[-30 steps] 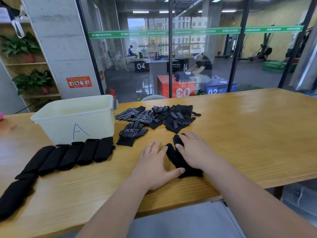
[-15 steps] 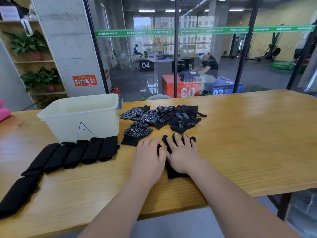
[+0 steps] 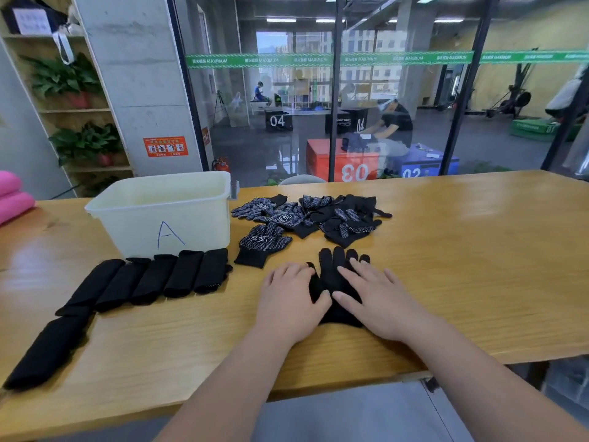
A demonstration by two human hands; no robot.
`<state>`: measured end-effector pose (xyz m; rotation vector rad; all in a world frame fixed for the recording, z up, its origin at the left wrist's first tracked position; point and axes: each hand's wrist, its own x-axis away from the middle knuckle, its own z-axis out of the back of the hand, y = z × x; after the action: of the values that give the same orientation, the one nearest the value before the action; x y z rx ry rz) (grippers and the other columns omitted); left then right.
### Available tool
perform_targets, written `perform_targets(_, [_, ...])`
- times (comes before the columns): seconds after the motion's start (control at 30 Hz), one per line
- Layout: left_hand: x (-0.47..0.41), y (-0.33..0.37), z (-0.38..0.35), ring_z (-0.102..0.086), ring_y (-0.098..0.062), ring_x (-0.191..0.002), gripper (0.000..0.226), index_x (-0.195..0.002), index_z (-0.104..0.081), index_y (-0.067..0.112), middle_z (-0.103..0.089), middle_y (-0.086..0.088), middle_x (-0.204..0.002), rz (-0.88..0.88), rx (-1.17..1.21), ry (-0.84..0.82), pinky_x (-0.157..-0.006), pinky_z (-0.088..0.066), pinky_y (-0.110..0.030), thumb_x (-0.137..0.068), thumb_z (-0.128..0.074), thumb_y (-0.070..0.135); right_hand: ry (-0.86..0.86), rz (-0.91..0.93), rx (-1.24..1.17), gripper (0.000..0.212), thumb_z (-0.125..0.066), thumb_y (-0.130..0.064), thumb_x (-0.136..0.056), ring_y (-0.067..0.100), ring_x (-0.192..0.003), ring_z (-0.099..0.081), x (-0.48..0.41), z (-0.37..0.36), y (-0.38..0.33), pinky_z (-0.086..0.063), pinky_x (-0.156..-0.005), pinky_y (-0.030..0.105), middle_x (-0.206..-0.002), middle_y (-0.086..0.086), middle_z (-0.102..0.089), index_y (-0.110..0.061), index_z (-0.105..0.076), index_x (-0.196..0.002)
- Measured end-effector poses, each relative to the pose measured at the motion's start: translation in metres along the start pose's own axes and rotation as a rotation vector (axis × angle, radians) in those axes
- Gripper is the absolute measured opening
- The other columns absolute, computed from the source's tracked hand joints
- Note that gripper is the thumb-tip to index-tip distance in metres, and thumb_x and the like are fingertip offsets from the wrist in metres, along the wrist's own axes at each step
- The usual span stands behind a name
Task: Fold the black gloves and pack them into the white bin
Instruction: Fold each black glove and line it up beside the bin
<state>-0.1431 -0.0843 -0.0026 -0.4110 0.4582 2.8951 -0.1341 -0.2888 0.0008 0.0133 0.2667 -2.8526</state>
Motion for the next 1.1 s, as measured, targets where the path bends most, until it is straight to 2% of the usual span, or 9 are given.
perform_targets(0.1, [0.0,-0.001,-0.003,-0.019,-0.02,-0.16,0.065,-0.159,-0.043,0.029,-0.035,0.009,-0.168,0.004,-0.023,-0.021,-0.131,-0.014,-0.047,-0.103,-0.038,0.062,0.212,0.024,-0.092,0.075,-0.027,-0.071,-0.103,0.01,-0.161,-0.008,0.009,-0.005,0.005,-0.012,-0.132,0.043,-0.174,-0.011,-0.013,-0.034,-0.015,-0.167])
perform_targets(0.2, [-0.001,-0.006,0.0,-0.023,-0.016,-0.158,0.059,-0.157,-0.046,0.03,-0.039,0.011,-0.166,-0.031,0.111,0.031,-0.131,-0.019,-0.044,-0.104,-0.048,0.056,0.45,0.107,-0.19,0.055,-0.05,-0.062,-0.099,0.01,-0.142,-0.043,0.014,-0.006,0.009,-0.041,-0.117,0.04,-0.151,-0.017,-0.05,-0.035,-0.055,-0.146])
perform_targets(0.3, [-0.001,-0.012,0.007,-0.044,-0.01,-0.142,0.054,-0.148,-0.057,0.03,-0.054,0.014,-0.151,-0.106,0.306,0.028,-0.121,-0.035,-0.035,-0.099,-0.064,0.052,0.39,0.165,-0.205,0.035,-0.062,-0.062,-0.093,0.004,-0.121,-0.051,0.017,-0.007,0.01,-0.048,-0.102,0.033,-0.124,-0.026,-0.059,-0.038,-0.072,-0.117])
perform_targets(0.4, [0.002,-0.019,0.012,-0.047,-0.008,-0.141,0.062,-0.152,-0.053,0.03,-0.051,0.015,-0.154,-0.171,0.25,-0.133,-0.12,-0.038,-0.033,-0.097,-0.066,0.058,0.374,0.196,-0.194,0.034,-0.064,-0.062,-0.092,0.004,-0.117,-0.051,0.014,-0.008,0.008,-0.049,-0.097,0.03,-0.119,-0.027,-0.059,-0.038,-0.073,-0.115])
perform_targets(0.5, [0.007,-0.025,0.012,-0.042,-0.006,-0.144,0.06,-0.151,-0.054,0.032,-0.049,0.017,-0.155,-0.203,0.205,-0.078,-0.123,-0.034,-0.035,-0.098,-0.064,0.058,0.406,0.217,-0.233,0.028,-0.068,-0.058,-0.091,0.003,-0.115,-0.051,0.014,-0.006,0.007,-0.049,-0.095,0.029,-0.117,-0.027,-0.059,-0.038,-0.074,-0.11])
perform_targets(0.6, [0.013,-0.03,0.014,-0.048,0.0,-0.132,0.035,-0.126,-0.069,0.037,-0.059,0.025,-0.133,-0.267,0.335,0.021,-0.115,-0.04,-0.034,-0.094,-0.073,0.051,0.457,0.282,-0.313,0.012,-0.075,-0.051,-0.089,0.004,-0.104,-0.054,0.02,-0.004,0.007,-0.049,-0.086,0.029,-0.099,-0.023,-0.06,-0.039,-0.072,-0.089])
perform_targets(0.67, [0.016,-0.031,0.017,-0.054,-0.003,-0.121,0.019,-0.105,-0.073,0.038,-0.063,0.024,-0.116,-0.285,0.419,0.015,-0.106,-0.045,-0.032,-0.089,-0.08,0.046,0.422,0.295,-0.336,0.017,-0.076,-0.054,-0.087,0.005,-0.097,-0.056,0.022,-0.003,0.007,-0.049,-0.08,0.032,-0.091,-0.023,-0.06,-0.04,-0.07,-0.082])
perform_targets(0.93, [0.018,-0.031,0.018,-0.057,0.002,-0.117,0.011,-0.09,-0.076,0.037,-0.067,0.025,-0.11,-0.248,0.431,-0.017,-0.1,-0.045,-0.02,-0.086,-0.086,0.041,0.365,0.332,-0.301,0.028,-0.075,-0.067,-0.081,0.004,-0.103,-0.054,0.024,-0.001,0.005,-0.049,-0.085,0.028,-0.097,-0.026,-0.062,-0.044,-0.074,-0.096])
perform_targets(1.1, [0.018,-0.031,0.018,-0.057,0.004,-0.116,0.01,-0.087,-0.077,0.037,-0.068,0.026,-0.11,-0.223,0.431,-0.007,-0.102,-0.043,-0.02,-0.086,-0.085,0.042,0.368,0.319,-0.308,0.021,-0.079,-0.056,-0.081,0.002,-0.105,-0.054,0.023,-0.003,0.006,-0.051,-0.087,0.031,-0.098,-0.027,-0.063,-0.041,-0.076,-0.096])
